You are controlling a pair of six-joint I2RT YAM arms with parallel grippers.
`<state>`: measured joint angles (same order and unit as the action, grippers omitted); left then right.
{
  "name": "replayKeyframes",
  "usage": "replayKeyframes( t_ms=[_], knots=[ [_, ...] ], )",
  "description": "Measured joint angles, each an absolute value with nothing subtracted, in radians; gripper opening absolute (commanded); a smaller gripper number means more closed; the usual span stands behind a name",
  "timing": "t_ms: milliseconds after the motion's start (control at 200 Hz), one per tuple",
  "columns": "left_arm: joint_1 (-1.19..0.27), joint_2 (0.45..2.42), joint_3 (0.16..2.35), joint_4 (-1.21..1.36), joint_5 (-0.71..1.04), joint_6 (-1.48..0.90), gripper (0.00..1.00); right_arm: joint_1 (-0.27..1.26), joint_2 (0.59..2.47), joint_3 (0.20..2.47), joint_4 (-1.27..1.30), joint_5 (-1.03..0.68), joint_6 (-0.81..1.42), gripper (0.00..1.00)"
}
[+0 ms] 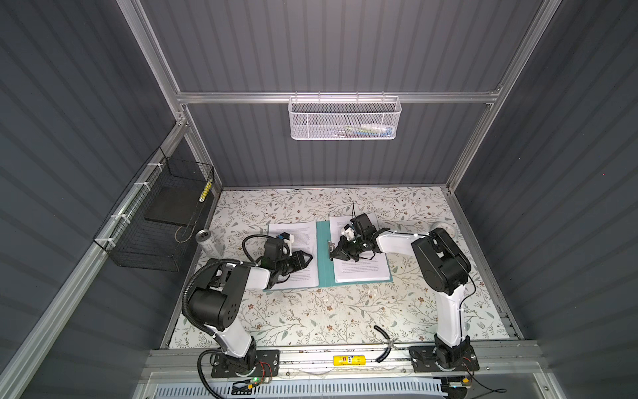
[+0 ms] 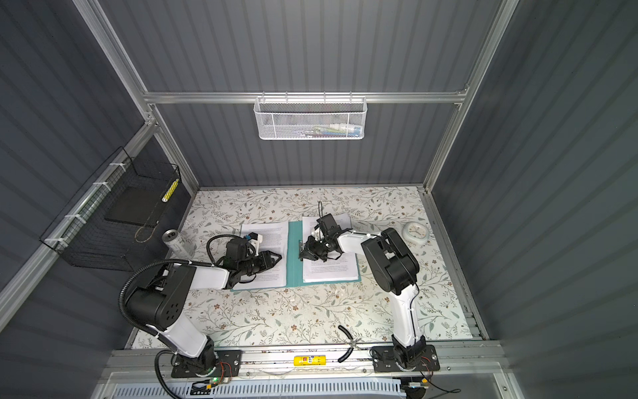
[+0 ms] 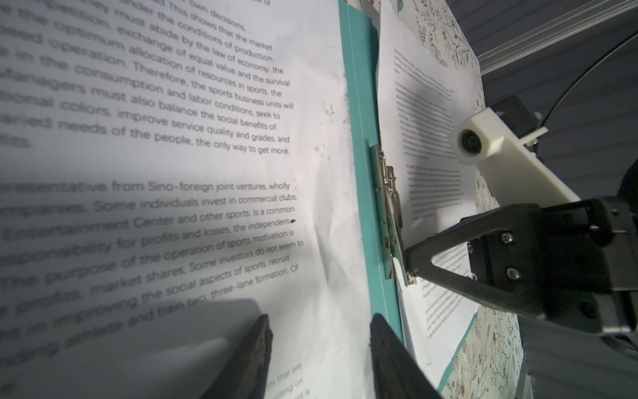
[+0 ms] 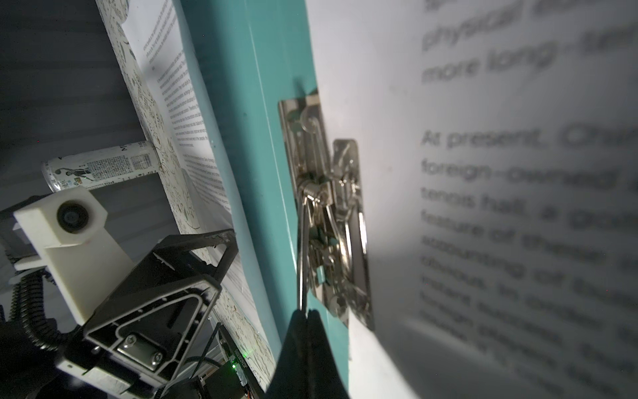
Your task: Put the files into the folder
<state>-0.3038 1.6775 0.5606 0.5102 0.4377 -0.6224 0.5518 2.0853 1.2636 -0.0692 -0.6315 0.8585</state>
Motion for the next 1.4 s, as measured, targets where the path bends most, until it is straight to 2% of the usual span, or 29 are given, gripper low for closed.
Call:
replayKeyframes(
  t_ms=[1401],
  knots=[
    [-0.297,1.698,0.560,0.541,0.446,-0.622,0.47,0.548,2.087,1.265,-0.097,-0.579,0.761,0.00]
  ],
)
